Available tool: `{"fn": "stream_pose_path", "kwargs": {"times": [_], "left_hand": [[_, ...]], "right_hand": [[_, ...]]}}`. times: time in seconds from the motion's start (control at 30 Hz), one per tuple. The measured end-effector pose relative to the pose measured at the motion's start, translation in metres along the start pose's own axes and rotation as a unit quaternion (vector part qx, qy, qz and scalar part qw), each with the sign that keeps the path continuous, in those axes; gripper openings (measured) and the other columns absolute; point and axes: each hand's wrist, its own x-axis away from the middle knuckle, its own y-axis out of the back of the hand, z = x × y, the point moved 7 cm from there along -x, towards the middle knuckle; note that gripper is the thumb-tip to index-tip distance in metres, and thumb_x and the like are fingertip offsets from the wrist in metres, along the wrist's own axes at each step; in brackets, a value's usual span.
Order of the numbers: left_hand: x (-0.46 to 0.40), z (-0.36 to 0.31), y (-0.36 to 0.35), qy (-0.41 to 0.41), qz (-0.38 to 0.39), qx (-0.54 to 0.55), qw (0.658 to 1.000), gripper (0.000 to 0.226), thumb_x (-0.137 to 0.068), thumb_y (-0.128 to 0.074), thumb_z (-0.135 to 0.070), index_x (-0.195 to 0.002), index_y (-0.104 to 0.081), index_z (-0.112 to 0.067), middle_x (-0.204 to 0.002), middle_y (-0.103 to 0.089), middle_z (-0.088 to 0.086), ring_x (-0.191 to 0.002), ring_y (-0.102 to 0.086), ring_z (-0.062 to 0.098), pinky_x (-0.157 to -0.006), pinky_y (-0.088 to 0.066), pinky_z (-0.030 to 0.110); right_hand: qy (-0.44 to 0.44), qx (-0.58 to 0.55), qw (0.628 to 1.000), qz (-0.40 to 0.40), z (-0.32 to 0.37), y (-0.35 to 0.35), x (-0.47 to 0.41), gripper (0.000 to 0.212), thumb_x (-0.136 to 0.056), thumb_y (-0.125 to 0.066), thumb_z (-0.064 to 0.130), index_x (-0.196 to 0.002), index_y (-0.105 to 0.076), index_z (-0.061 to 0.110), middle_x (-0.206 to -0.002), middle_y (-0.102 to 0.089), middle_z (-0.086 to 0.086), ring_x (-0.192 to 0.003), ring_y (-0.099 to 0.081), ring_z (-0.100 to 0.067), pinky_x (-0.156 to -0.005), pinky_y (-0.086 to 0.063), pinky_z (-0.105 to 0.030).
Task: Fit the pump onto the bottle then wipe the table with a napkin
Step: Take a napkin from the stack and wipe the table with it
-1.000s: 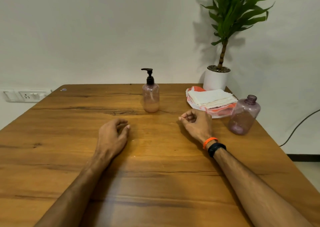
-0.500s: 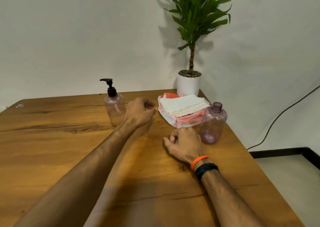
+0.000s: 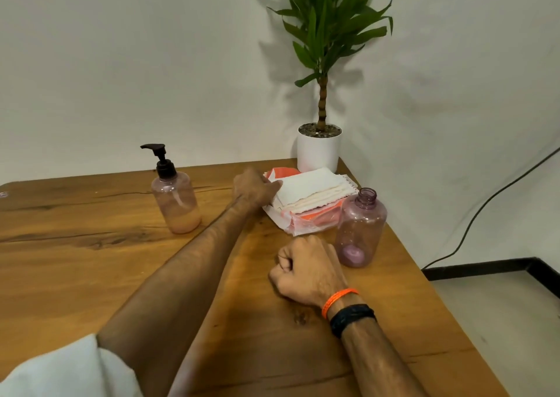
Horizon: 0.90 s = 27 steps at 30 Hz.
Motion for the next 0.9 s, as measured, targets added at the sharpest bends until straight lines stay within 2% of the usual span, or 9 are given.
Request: {"fn": "stream_pose_path", "kwargs": {"times": [0.1,0.2,0.27,0.37,0.43,0.57,0.63,0.77,0.9], "left_hand": [[-0.002,0.002,-0.002,0.023,-0.008,-0.007,1.0,0.056,-0.073,-0.076,-0.052,-0.103,-0.07,-0.005,-0.098,-0.073,0.009,-0.088,-0.069,0.02,-0.07,-0.056,0.028],[-0.003,0.004,-0.002,0.05,-0.01,0.003,0.999,0.056,-0.068,-0.083,-0.046,-0.105,-0.069,-0.006,-0.098,-0.072,0.009,-0.086,-0.07,0.02,-0.075,-0.059,0.031],[-0.004,0.006,-0.002,0.068,-0.012,0.031,0.997,0.049,-0.067,-0.086,-0.039,-0.101,-0.07,-0.007,-0.095,-0.073,0.01,-0.079,-0.071,0.02,-0.076,-0.06,0.033],[-0.006,0.006,-0.001,0.076,-0.019,0.093,0.993,0.028,-0.069,-0.086,-0.032,-0.077,-0.067,-0.012,-0.081,-0.073,0.009,-0.065,-0.07,0.019,-0.075,-0.062,0.036],[-0.007,0.007,0.001,0.072,-0.018,0.124,0.989,0.023,-0.072,-0.084,-0.027,-0.072,-0.064,-0.015,-0.076,-0.072,0.008,-0.064,-0.07,0.02,-0.073,-0.062,0.036],[-0.006,0.008,0.003,0.047,-0.018,0.133,0.99,0.01,-0.079,-0.074,-0.018,-0.077,-0.066,-0.012,-0.085,-0.072,0.008,-0.072,-0.071,0.021,-0.071,-0.062,0.033],[-0.003,0.01,0.004,0.036,-0.021,0.139,0.989,0.014,-0.08,-0.074,-0.018,-0.072,-0.063,-0.014,-0.091,-0.072,0.009,-0.073,-0.071,0.022,-0.072,-0.062,0.035],[0.006,0.018,0.006,0.059,-0.013,0.2,0.978,0.029,-0.072,-0.085,-0.022,-0.087,-0.065,-0.006,-0.09,-0.071,0.009,-0.065,-0.072,0.021,-0.067,-0.063,0.036],[0.02,0.024,0.007,0.083,0.029,0.303,0.949,0.036,-0.07,-0.085,-0.012,-0.1,-0.066,-0.005,-0.105,-0.072,0.014,-0.085,-0.073,0.029,-0.063,-0.063,0.038]], "right_hand": [[0.0,-0.001,1.0,0.005,0.001,0.0,-0.001,0.024,-0.063,-0.055,0.031,-0.058,-0.053,0.008,-0.048,-0.053,-0.001,-0.051,-0.052,-0.017,-0.053,-0.044,-0.025],[-0.004,-0.003,1.0,0.008,0.001,-0.001,-0.002,0.025,-0.064,-0.055,0.032,-0.059,-0.053,0.007,-0.051,-0.057,-0.001,-0.053,-0.054,-0.016,-0.057,-0.049,-0.027],[-0.009,-0.006,1.0,0.01,0.0,-0.001,-0.003,0.025,-0.064,-0.055,0.032,-0.059,-0.054,0.008,-0.052,-0.058,-0.001,-0.053,-0.055,-0.016,-0.058,-0.05,-0.029],[-0.013,-0.009,1.0,0.009,-0.001,-0.002,-0.004,0.025,-0.064,-0.055,0.032,-0.06,-0.053,0.008,-0.053,-0.058,-0.001,-0.055,-0.056,-0.018,-0.058,-0.052,-0.03],[-0.014,-0.007,1.0,0.006,-0.001,-0.002,-0.004,0.025,-0.064,-0.055,0.032,-0.061,-0.054,0.007,-0.054,-0.059,-0.002,-0.056,-0.056,-0.019,-0.058,-0.052,-0.03],[-0.017,-0.004,1.0,0.008,-0.002,-0.002,-0.005,0.025,-0.065,-0.055,0.032,-0.061,-0.055,0.008,-0.055,-0.059,-0.002,-0.057,-0.056,-0.018,-0.057,-0.049,-0.028],[-0.019,-0.004,1.0,0.011,-0.002,-0.003,-0.005,0.024,-0.065,-0.055,0.032,-0.06,-0.054,0.009,-0.055,-0.059,-0.001,-0.058,-0.056,-0.017,-0.057,-0.047,-0.026],[-0.02,-0.007,1.0,0.011,-0.003,-0.003,-0.004,0.025,-0.065,-0.054,0.033,-0.06,-0.055,0.009,-0.056,-0.061,0.0,-0.059,-0.057,-0.017,-0.059,-0.05,-0.027],[-0.022,-0.013,1.0,0.005,-0.003,-0.002,-0.004,0.025,-0.064,-0.054,0.034,-0.06,-0.055,0.009,-0.054,-0.06,0.0,-0.057,-0.056,-0.017,-0.06,-0.051,-0.028]]}}
